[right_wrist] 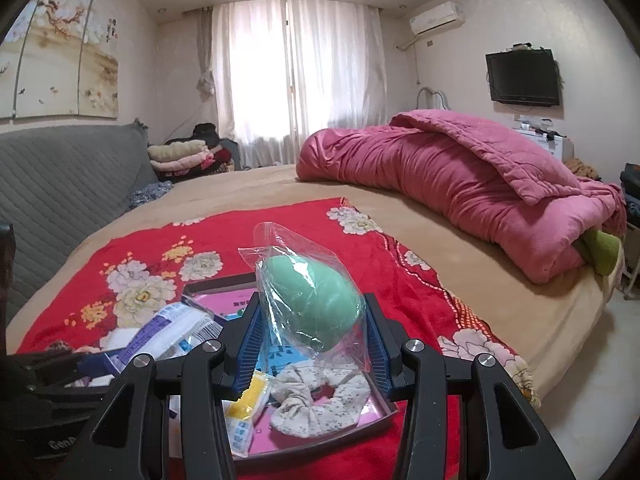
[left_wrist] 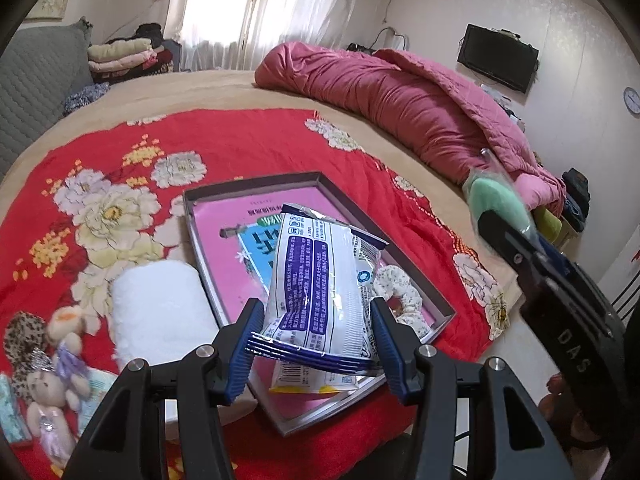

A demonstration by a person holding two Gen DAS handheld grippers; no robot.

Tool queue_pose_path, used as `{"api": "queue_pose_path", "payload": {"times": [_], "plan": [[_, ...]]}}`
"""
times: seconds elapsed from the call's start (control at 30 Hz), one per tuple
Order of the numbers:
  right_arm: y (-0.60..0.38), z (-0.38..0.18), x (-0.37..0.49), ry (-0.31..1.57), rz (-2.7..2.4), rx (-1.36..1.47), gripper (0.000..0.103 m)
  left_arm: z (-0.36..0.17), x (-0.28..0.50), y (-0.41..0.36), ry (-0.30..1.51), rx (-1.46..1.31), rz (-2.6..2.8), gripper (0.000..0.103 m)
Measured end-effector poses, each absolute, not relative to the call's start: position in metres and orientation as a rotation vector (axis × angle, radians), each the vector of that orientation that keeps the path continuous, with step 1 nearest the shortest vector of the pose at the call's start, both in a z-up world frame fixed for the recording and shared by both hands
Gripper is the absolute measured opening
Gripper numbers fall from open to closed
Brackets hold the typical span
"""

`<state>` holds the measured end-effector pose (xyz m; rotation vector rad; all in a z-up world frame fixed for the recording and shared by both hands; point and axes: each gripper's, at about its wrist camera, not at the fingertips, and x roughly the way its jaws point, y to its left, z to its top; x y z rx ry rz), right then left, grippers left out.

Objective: Organize soft objects
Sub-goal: 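Lower the wipes pack over the tray with the left gripper while the right gripper lowers the sponge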

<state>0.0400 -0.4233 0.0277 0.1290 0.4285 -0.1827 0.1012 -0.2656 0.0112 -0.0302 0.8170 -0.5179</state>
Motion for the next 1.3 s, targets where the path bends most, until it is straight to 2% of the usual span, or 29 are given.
{"api": "queue_pose_path", "payload": {"times": [0.53, 1.3], "plan": [[-0.426, -0.002, 0.061, 0.527, -0.176, 0.110, 0.048, -0.034, 0.102, -0.282, 0.896, 0.006, -0.558, 0.054], [-0.439, -0.039, 0.079, 0.672, -0.182, 0.113, 0.048, -0.051, 0.105, -0.310, 0.886, 0.097, -0.625, 0.054]]}}
